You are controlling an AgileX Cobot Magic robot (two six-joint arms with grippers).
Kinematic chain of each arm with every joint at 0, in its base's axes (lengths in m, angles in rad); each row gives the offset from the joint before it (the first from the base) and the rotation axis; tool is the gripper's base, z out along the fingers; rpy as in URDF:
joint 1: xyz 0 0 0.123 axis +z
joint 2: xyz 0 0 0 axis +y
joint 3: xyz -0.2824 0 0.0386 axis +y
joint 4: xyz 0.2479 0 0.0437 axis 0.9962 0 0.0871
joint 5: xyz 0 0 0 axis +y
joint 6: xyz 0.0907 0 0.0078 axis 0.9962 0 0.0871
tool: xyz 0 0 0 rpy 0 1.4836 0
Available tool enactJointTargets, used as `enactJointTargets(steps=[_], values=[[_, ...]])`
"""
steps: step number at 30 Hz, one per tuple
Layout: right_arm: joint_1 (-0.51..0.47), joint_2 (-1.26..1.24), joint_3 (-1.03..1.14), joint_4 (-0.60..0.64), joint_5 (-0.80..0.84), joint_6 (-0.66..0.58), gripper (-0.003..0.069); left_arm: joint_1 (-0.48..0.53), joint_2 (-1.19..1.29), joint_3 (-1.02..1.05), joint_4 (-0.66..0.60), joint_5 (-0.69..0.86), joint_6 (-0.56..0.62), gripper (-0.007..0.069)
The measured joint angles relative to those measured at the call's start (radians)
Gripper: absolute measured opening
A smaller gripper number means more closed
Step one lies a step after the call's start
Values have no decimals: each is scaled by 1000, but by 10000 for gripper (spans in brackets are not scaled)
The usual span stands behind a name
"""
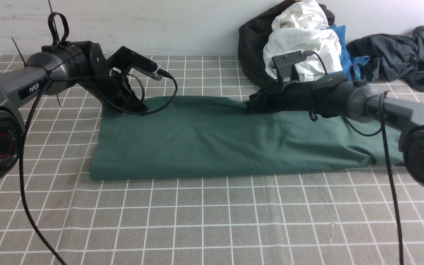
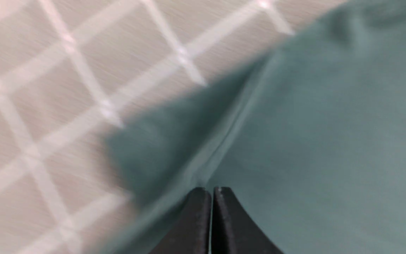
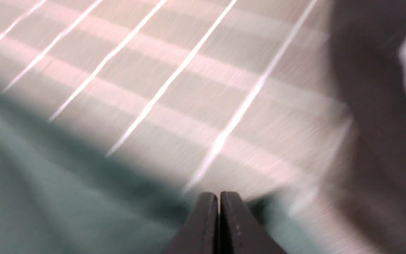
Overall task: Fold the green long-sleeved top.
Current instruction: Use both arms to drag the lower edge of the fabric forward and fold it over the upper edge, then use the right arm to clamp the right edge of the fabric
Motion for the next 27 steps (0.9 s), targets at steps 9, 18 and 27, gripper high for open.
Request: enactJointTargets(steps=[9, 18, 27], values=[[-71, -105, -46, -4, 38, 3, 10, 2, -33, -3, 109, -25, -194, -7], [-167, -329, -48, -894, 718, 683, 10, 2, -422, 53, 61, 440, -131, -7], [-323, -347, 36, -1209, 855, 955, 10, 2, -944, 356, -92, 407, -110, -7]])
